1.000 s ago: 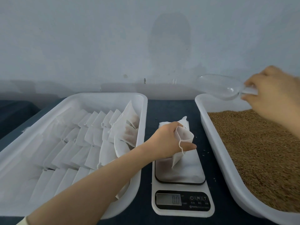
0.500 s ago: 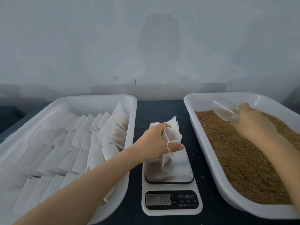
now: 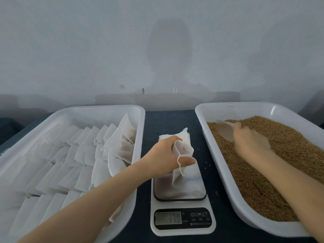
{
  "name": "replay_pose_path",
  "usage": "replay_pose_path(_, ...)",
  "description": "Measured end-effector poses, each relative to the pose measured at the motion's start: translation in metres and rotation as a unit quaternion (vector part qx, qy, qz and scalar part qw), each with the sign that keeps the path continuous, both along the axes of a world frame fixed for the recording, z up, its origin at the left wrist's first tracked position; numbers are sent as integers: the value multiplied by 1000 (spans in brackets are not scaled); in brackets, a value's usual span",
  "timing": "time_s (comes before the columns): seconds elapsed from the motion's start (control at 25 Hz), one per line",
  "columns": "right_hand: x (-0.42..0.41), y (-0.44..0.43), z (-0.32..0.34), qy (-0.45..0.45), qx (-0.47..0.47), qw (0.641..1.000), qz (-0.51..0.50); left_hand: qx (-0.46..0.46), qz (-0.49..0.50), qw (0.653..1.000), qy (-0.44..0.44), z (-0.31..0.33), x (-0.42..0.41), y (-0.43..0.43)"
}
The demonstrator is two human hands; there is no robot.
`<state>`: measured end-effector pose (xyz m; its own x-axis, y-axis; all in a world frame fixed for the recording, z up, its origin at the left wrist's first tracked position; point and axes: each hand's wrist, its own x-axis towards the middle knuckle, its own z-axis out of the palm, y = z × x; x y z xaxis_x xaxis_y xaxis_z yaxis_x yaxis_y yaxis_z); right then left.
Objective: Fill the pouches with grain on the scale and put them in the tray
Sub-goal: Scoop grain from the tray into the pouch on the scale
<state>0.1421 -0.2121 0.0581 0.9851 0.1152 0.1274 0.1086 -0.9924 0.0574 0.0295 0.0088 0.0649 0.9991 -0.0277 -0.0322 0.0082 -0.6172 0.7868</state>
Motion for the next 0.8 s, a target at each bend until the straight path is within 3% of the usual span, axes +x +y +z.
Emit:
replay_pose_path(0.2, 4, 9, -11, 54, 98, 994, 17, 4, -5, 1000, -2, 1, -1, -1)
replay_pose_path(0.4, 9, 0, -6, 122, 233, 965, -26, 2, -8, 1000, 1, 3, -2, -3)
replay_pose_path(0.68, 8, -5, 6, 154, 303, 940, -31, 16, -7, 1000, 6, 4, -1, -3)
replay_pose_path(0.8, 5, -10, 12, 127, 304, 944, -29, 13, -8, 1000, 6, 4, -2, -3)
